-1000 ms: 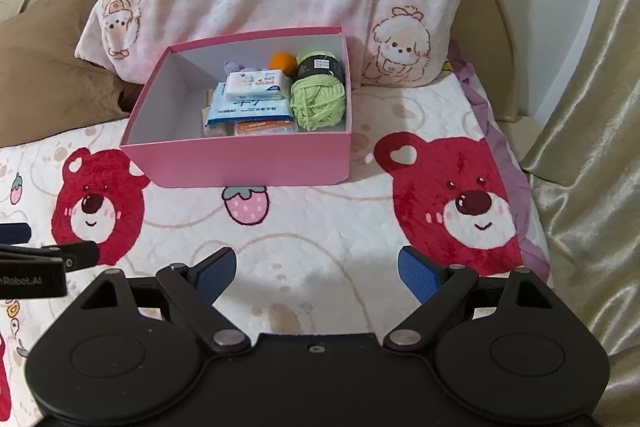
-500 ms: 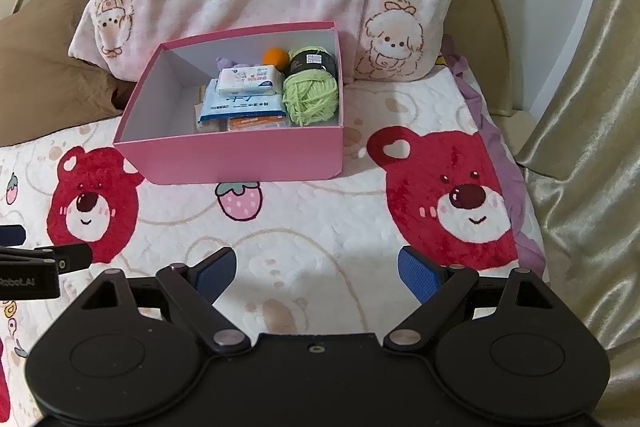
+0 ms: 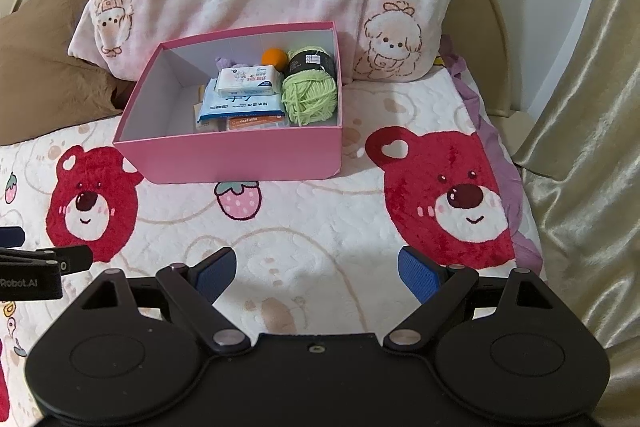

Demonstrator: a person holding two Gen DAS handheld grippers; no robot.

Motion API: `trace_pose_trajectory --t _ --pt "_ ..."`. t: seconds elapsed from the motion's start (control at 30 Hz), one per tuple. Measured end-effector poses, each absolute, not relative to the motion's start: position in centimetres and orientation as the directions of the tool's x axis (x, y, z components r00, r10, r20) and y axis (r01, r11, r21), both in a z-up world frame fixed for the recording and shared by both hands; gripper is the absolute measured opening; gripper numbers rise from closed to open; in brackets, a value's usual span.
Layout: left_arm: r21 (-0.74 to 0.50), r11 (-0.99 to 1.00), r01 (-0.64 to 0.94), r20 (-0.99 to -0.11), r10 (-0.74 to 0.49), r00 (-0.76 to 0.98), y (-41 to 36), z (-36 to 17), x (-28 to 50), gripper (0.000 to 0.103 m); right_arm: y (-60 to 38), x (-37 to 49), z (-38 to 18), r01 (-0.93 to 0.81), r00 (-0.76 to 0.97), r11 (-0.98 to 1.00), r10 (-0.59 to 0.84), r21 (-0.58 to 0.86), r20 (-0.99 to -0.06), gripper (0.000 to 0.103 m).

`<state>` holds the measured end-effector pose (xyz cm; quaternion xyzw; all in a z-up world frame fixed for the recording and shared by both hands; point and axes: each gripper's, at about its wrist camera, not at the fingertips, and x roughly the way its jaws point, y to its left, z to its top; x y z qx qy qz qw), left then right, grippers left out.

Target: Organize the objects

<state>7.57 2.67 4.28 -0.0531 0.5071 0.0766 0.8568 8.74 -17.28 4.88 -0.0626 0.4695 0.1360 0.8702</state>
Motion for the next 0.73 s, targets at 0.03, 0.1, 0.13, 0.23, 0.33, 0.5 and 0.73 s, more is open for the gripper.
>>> trace_pose_trajectory --t 0.03,0.1,0.13,0.23,0.33,0.5,0.73 --pt "-0.015 0.983 -0.185 -0.878 0.075 0.472 2.70 4.26 7.62 0.102 -17.27 8.73 4.94 -0.296 0.522 0.955 0.178 0.018 -0.834 0.091" --pt "-0.025 0.982 -0.185 -0.882 0.065 0.467 2.79 4.18 7.71 0.102 -17.26 8.69 4.98 -0.296 0.523 0.955 0.177 0.017 -0.834 0.091" --pt "-0.035 0.983 -0.181 -0.883 0.055 0.467 2.87 4.13 7.74 0.102 -17.26 8.68 4.96 -0.296 0.523 0.955 0.177 0.017 -0.834 0.091" --pt "-0.033 0.982 -0.185 -0.882 0.058 0.467 2.94 4.06 7.77 0.102 -17.22 8.63 4.99 -0.296 0.522 0.955 0.177 0.018 -0.834 0.091" --pt "-0.012 0.983 -0.184 -0.881 0.077 0.468 2.80 4.06 7.84 0.102 -17.24 8.58 4.99 -0.295 0.523 0.955 0.175 0.016 -0.834 0.091" --pt "-0.026 0.983 -0.182 -0.879 0.064 0.472 2.93 4.05 7.77 0.103 -17.34 8.48 4.96 -0.296 0.523 0.955 0.173 0.012 -0.835 0.091" --pt "-0.021 0.983 -0.183 -0.877 0.070 0.475 2.82 4.15 7.77 0.103 -17.32 8.49 4.87 -0.298 0.520 0.954 0.173 0.012 -0.836 0.091"
